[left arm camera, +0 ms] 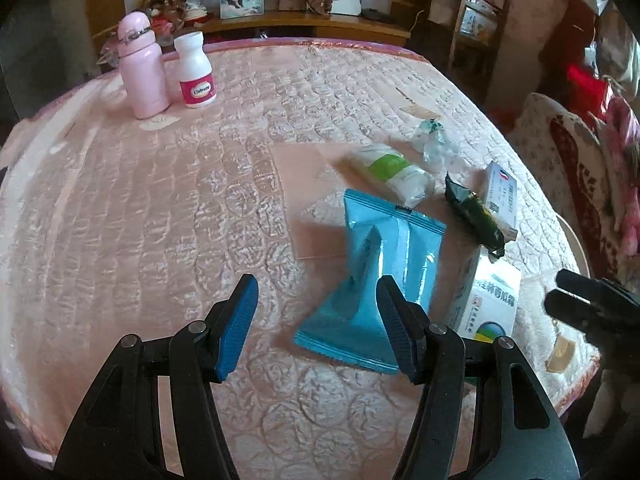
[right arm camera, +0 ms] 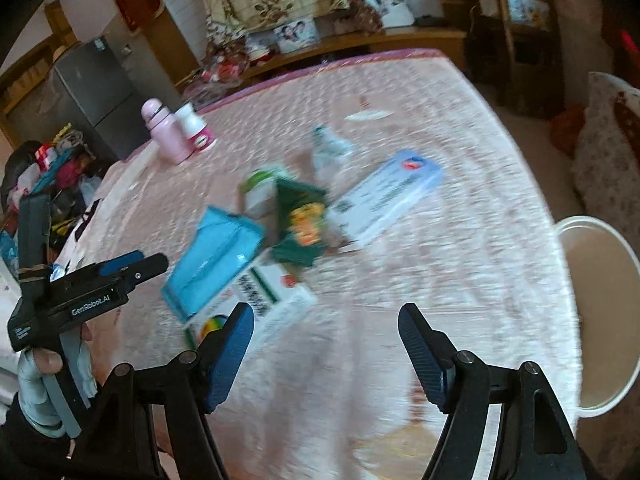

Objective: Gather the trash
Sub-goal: 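Grasp the blue packet with the left tool while the right tool grasps the white-green ointment box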

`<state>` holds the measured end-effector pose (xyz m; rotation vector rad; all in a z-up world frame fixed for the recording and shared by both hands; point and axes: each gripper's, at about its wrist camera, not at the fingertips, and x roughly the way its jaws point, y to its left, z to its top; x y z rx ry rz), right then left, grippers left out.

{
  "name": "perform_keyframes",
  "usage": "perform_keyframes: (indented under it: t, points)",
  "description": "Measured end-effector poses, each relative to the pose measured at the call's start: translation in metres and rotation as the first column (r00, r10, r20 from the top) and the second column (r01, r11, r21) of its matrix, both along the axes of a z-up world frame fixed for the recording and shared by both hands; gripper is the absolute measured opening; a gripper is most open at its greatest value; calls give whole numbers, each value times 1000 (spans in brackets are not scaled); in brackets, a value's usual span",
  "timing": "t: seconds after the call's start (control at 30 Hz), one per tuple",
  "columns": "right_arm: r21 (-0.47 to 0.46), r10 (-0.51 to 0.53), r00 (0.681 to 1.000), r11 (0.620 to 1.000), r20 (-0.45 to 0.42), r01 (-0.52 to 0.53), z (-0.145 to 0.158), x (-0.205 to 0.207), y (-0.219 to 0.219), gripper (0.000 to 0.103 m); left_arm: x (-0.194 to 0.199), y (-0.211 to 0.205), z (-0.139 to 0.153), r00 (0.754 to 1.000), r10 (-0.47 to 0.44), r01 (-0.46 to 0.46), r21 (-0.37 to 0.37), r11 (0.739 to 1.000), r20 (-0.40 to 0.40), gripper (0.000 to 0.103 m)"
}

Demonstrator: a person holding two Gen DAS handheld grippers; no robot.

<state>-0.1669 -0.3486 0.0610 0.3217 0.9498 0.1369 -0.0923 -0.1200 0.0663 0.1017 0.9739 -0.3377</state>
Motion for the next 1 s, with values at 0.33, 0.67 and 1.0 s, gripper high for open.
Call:
perform_keyframes:
  t: [0.33, 0.67, 1.0]
  points:
    - [-88, -51, 997, 995, -56, 46, -12, 45, 56, 90, 3, 26, 3, 999, 46, -46, -37, 998, -10, 60]
    - [-232, 46, 992, 970, -119, -73, -25, 27, 59, 90, 6, 0, -2, 996, -74, 68, -121, 990, -50, 63]
    - [-205, -24, 993, 979, -112, 0, -21, 9, 15, 90, 9, -46, -34, 991, -113, 113, -1, 994, -72, 64]
